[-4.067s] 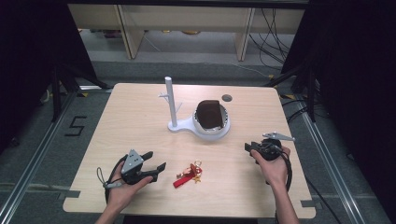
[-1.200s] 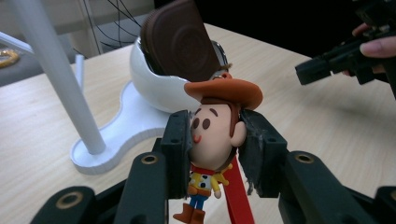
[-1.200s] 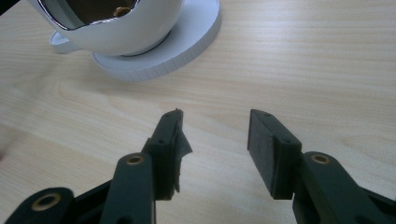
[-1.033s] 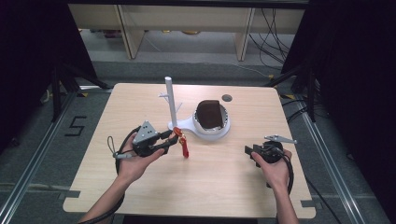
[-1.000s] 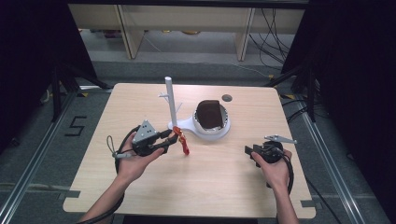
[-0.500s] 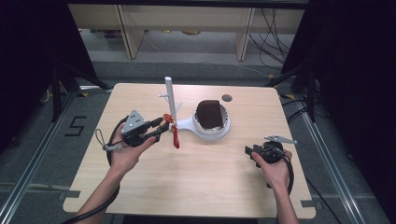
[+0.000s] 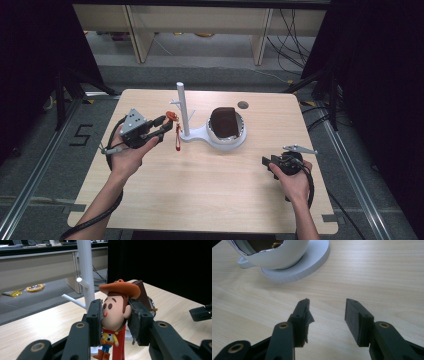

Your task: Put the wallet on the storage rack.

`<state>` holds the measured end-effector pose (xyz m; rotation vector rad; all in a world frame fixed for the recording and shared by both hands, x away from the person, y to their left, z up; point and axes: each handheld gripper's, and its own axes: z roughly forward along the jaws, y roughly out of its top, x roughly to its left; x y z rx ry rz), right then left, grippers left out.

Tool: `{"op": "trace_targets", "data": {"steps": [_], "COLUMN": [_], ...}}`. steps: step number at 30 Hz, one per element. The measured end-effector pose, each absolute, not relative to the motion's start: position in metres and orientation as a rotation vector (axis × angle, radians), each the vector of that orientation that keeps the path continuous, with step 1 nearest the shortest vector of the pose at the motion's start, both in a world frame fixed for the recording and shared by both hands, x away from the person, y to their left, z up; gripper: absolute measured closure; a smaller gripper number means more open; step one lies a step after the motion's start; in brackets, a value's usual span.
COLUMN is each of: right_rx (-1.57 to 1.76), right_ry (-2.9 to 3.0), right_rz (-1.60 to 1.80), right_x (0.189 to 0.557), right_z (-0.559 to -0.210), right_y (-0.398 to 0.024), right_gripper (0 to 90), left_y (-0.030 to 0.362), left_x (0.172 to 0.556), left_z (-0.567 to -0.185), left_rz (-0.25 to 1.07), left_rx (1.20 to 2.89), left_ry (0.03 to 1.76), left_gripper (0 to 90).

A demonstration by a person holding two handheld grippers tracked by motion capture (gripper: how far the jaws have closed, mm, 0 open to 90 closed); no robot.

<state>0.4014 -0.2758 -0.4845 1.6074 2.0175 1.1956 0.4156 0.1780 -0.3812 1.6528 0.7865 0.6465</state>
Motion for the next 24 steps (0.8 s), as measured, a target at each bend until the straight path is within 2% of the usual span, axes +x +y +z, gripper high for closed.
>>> {"op": "trace_targets", "data": {"steps": [24], "right_rx": [1.613], "right_ry": [2.024], "right_rz": [1.185], "right_x": [0.4], "right_z": [-0.485], "right_y": [-0.277], "right_gripper": [55.3], "left_y": [0.189], "left_x": [0.429], "left_z": [-0.368], "left_rz": [0.697], "left_rx": [1.598], "left_ry": [0.82], "left_gripper": [64.1]}}
